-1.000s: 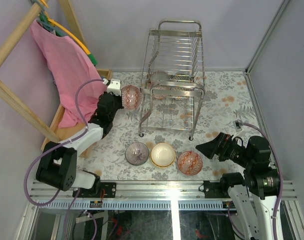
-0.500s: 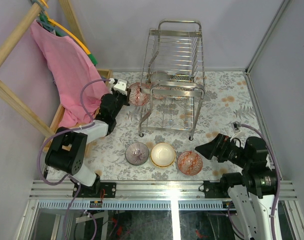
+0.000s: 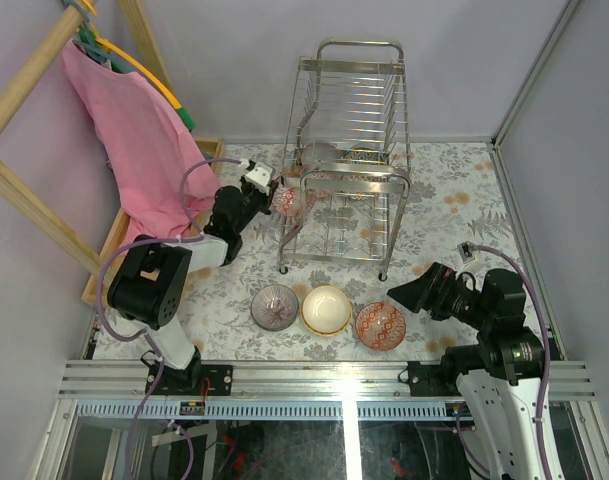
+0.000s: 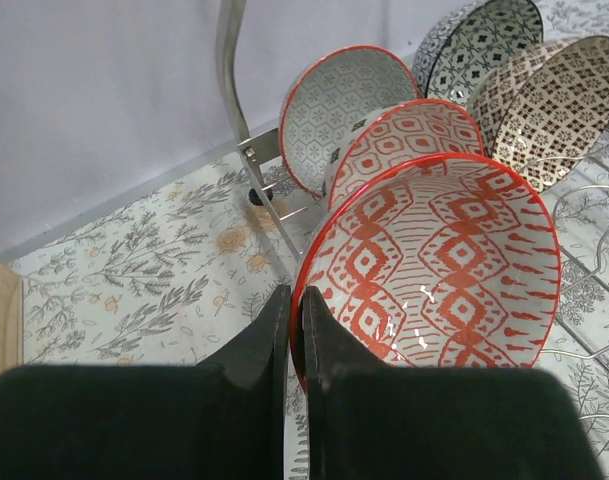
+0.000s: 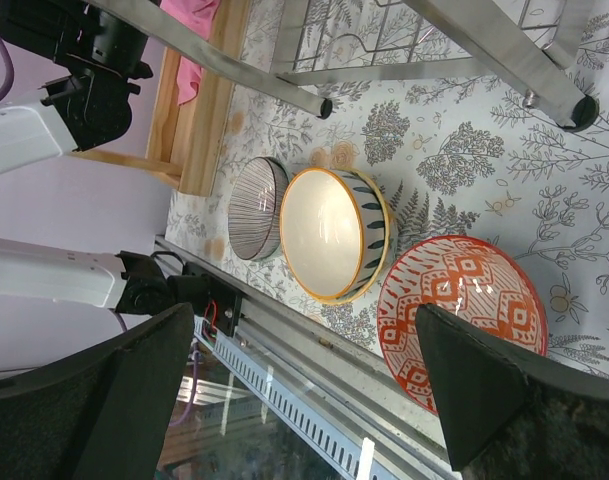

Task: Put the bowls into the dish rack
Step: Place the bowl in the dish rack, then pick up the bowl from the center of the board.

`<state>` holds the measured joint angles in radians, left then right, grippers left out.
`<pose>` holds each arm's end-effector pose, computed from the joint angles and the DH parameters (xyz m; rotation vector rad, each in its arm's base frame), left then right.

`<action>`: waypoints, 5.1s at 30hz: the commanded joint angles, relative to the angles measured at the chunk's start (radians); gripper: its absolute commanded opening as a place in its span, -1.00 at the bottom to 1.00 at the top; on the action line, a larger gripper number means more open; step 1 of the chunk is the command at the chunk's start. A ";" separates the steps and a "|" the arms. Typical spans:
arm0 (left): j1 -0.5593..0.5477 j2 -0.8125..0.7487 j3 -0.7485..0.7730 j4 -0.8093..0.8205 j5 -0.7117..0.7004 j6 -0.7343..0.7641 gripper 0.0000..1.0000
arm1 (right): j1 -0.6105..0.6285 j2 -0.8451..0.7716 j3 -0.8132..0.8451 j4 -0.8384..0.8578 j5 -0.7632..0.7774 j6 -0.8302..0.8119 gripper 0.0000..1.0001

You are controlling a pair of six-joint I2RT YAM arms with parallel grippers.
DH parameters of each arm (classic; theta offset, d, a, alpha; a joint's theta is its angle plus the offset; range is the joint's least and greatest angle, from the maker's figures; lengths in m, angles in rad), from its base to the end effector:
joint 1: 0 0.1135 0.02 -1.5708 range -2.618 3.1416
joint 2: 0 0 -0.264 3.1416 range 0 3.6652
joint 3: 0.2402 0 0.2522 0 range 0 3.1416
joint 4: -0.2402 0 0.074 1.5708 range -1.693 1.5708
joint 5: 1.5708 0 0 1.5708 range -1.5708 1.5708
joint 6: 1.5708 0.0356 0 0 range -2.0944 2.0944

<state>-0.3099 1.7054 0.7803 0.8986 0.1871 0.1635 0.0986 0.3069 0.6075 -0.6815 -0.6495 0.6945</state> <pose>0.3405 -0.1160 0.2127 0.5162 1.5177 -0.2631 0.0771 0.0293 0.2850 0.1513 2.0424 1.1421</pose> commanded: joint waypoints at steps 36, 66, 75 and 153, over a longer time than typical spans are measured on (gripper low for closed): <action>-0.211 0.268 0.157 0.395 -0.166 0.631 -1.00 | 0.007 0.108 -0.080 0.153 -0.039 0.028 1.00; -0.224 0.314 0.022 0.503 -0.136 0.757 -1.00 | 0.007 0.115 -0.117 0.216 -0.071 0.055 0.99; -0.236 0.305 0.009 0.497 -0.129 0.747 -0.35 | 0.006 0.107 -0.125 0.217 -0.075 0.054 0.99; -0.323 -0.860 0.071 -1.433 -0.296 -0.834 0.99 | 0.010 0.301 -0.117 -0.193 0.247 -0.161 0.75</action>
<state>-0.6277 0.8604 0.8299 -0.4934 -0.2306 -0.6167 0.0994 0.5861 0.5243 -0.8932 -0.4236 0.5499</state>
